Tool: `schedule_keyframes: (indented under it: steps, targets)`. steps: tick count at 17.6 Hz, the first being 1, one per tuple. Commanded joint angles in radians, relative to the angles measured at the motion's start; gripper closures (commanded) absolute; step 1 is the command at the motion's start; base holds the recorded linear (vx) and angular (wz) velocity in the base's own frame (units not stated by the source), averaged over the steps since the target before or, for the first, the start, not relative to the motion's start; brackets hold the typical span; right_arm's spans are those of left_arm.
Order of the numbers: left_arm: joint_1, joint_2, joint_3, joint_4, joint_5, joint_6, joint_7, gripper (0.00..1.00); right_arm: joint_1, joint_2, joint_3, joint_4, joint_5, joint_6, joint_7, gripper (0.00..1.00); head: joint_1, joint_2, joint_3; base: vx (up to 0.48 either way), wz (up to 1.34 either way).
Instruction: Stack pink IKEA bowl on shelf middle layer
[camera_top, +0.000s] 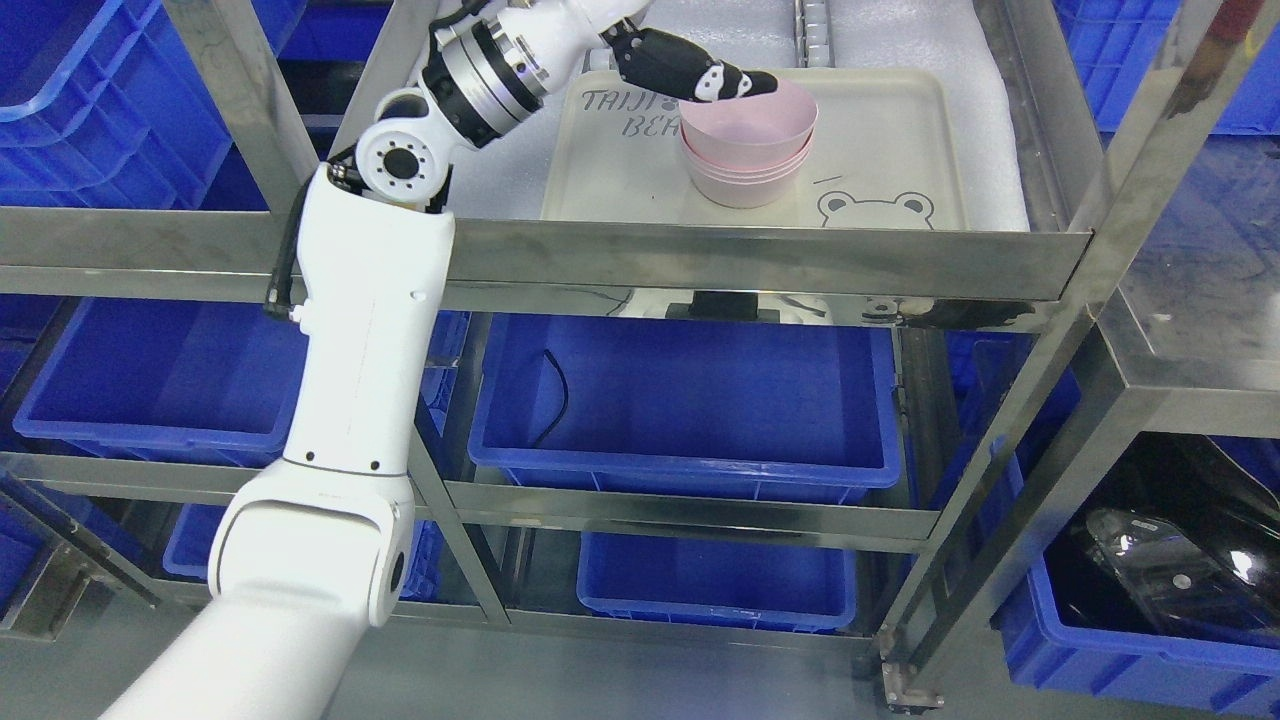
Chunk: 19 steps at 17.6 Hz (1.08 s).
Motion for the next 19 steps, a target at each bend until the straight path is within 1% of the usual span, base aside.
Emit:
schedule_keyframes:
  steps: [1,2,4,5,8,10,12,14,16,18,19]
  targets:
    - [0.194,0.000,-0.421,-0.215,0.087,-0.003,0.054,0.04,0.023,-0.017,0.000,-0.017,0.000,0.000,0.000,0.00,0.0000,0.000,0.000,0.000,0.00]
    - [0.236,0.000,-0.440,-0.215,0.053,-0.015,0.053,0.04,0.023,-0.017,0.000,-0.017,0.000,0.000,0.000,0.00,0.0000,0.000,0.000,0.000,0.00]
    - [0.337,0.000,-0.439,-0.215,-0.037,-0.096,0.051,0.04,0.023,-0.017,0.000,-0.017,0.000,0.000,0.000,0.00,0.0000,0.000,0.000,0.000,0.00]
    - [0.404,0.000,-0.434,-0.213,-0.062,-0.112,0.050,0.04,0.023,-0.017,0.000,-0.017,0.000,0.000,0.000,0.00,0.0000,0.000,0.000,0.000,0.00]
    - [0.585,0.000,-0.402,-0.206,-0.076,-0.112,0.034,0.04,0.023,-0.017,0.000,-0.017,0.000,0.000,0.000,0.00,0.0000,0.000,0.000,0.000,0.00]
    - [0.674,0.000,-0.335,-0.186,-0.075,-0.112,0.025,0.03,0.023,-0.017,-0.001,-0.017,0.000,0.000,0.000,0.00,0.0000,0.000,0.000,0.000,0.00]
    - [0.771,0.000,-0.247,-0.113,-0.075,-0.112,0.025,0.01,0.023,-0.017,0.000,-0.017,0.000,0.000,0.000,0.00,0.0000,0.000,0.000,0.000,0.00]
    - [0.830,0.000,-0.186,-0.022,-0.064,-0.112,0.034,0.01,0.023,-0.017,0.000,-0.017,0.000,0.000,0.000,0.00,0.0000,0.000,0.000,0.000,0.00]
    - [0.836,0.000,-0.066,0.102,0.005,-0.112,0.060,0.01,0.023,-0.017,0.000,-0.017,0.000,0.000,0.000,0.00,0.0000,0.000,0.000,0.000,0.00]
    - [0.822,0.000,-0.006,0.176,0.092,-0.112,0.140,0.01,0.023,-0.017,0.000,-0.017,0.000,0.000,0.000,0.00,0.0000,0.000,0.000,0.000,0.00]
    - [0.815,0.000,0.009,0.191,0.132,-0.088,0.201,0.01,0.023,-0.017,0.000,-0.017,0.000,0.000,0.000,0.00,0.0000,0.000,0.000,0.000,0.00]
